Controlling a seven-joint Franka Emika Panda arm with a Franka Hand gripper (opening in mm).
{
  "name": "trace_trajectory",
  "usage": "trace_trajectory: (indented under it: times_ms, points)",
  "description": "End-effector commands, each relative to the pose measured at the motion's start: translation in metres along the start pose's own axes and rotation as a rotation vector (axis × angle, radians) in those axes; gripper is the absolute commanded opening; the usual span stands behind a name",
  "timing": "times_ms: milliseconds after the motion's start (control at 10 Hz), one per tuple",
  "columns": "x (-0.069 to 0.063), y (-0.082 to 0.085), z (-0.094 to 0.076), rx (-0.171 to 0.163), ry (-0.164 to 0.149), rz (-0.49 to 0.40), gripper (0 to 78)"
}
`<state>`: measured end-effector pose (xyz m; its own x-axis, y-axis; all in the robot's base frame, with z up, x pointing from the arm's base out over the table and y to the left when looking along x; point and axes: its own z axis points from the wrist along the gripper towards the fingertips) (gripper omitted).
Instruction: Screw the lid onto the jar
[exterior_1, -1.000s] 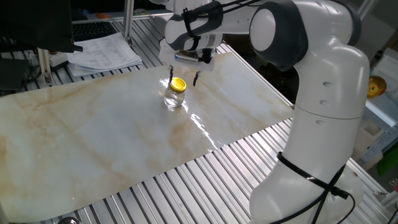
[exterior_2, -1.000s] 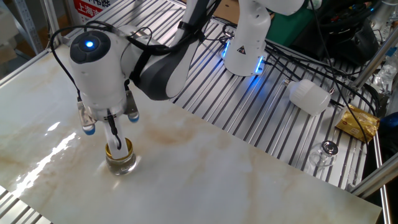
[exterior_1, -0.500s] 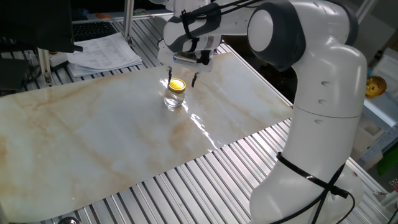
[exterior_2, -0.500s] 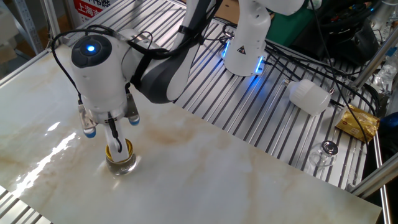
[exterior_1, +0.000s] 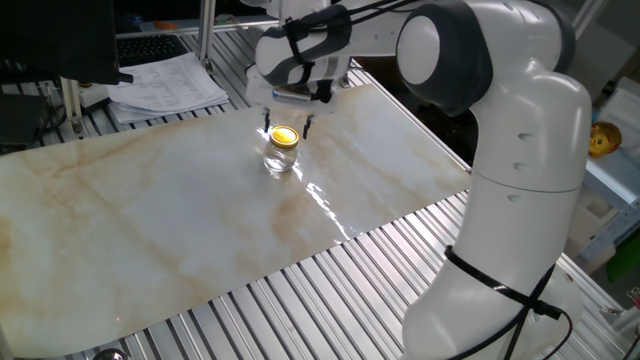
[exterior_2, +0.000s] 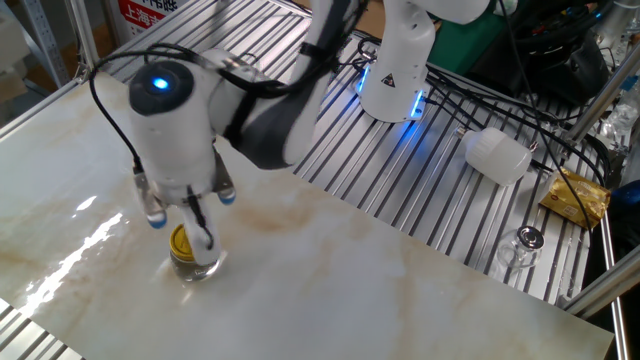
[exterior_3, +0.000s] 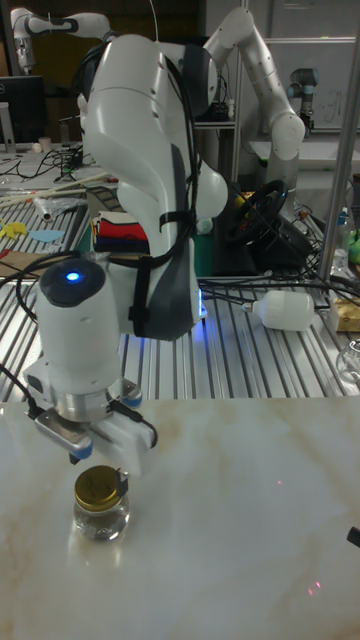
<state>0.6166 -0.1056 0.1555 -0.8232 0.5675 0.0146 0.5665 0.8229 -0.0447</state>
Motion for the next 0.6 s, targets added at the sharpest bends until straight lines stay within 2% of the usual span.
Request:
trace_trajectory:
  times_ms: [100, 200, 300, 400, 600]
  points:
    - [0.001, 0.012, -0.001, 0.039, -0.027, -0.079, 77.4]
    - [0.001, 0.012, -0.001, 0.039, -0.026, -0.08, 77.4]
    - [-0.005, 0.011, -0.004, 0.034, -0.016, -0.113, 77.4]
    - [-0.009, 0.01, -0.003, 0.042, -0.013, -0.134, 77.4]
    - [-0.011, 0.01, 0.003, 0.041, -0.008, -0.152, 77.4]
